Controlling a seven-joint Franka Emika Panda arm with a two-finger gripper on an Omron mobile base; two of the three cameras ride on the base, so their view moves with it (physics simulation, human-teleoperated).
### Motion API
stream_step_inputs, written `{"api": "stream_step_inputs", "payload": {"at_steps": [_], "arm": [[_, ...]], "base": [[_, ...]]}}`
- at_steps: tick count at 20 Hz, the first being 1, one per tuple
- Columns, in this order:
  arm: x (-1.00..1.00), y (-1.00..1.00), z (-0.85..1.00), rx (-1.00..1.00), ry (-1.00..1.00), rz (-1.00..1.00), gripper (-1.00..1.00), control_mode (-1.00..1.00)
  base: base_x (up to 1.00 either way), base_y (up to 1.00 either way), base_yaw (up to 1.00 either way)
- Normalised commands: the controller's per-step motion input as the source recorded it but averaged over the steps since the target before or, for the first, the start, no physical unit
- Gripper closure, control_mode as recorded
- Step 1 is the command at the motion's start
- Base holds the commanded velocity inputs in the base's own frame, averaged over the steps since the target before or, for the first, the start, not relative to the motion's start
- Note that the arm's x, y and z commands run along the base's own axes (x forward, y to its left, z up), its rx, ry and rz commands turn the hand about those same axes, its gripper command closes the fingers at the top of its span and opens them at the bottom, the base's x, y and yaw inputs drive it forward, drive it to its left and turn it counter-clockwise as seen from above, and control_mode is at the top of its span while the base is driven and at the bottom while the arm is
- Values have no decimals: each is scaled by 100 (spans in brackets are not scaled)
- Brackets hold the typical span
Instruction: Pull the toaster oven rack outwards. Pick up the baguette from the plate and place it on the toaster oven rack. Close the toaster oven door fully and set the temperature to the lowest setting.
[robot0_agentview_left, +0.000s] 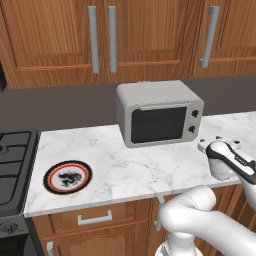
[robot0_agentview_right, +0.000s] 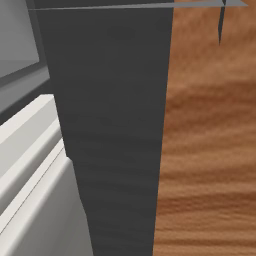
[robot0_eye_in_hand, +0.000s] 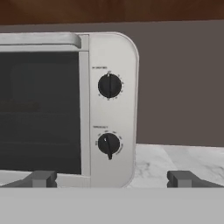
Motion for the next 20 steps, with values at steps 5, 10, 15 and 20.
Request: {"api": "stream_step_inputs", "payload": {"at_steps": [5, 10, 15, 20], "arm": [[6, 4, -4, 0, 0, 0, -100, -100], [5, 3, 0, 0, 0, 0, -100, -100], [0, 6, -2, 0, 0, 0, -100, -100], [2, 3, -17, 0, 0, 0, -100, -100]], "base": [[0, 0, 0], [0, 0, 0], [0, 0, 0], [0, 0, 0]]}}
